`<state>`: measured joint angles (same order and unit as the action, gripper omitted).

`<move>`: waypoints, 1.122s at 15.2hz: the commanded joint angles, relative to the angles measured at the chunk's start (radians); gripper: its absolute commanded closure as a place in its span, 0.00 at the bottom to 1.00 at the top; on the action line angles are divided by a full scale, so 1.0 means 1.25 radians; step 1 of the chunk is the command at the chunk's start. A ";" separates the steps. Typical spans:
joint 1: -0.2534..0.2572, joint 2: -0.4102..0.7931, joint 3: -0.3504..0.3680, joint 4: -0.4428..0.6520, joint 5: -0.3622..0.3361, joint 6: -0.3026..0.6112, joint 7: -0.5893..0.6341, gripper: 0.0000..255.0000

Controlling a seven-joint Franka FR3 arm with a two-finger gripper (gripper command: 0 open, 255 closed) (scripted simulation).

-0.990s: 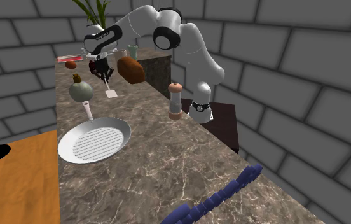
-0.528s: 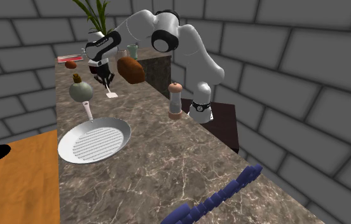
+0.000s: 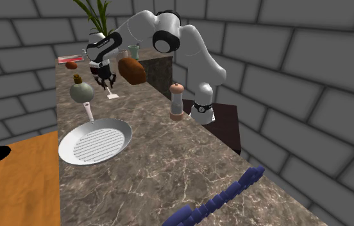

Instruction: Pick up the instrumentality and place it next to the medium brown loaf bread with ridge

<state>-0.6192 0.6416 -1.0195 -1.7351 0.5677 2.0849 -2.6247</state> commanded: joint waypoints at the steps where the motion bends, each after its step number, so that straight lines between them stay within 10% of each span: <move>1: 0.000 0.000 0.000 0.000 0.000 0.000 0.000 0.00; 17: 0.029 -0.046 -0.043 0.035 -0.047 -0.070 0.027 0.00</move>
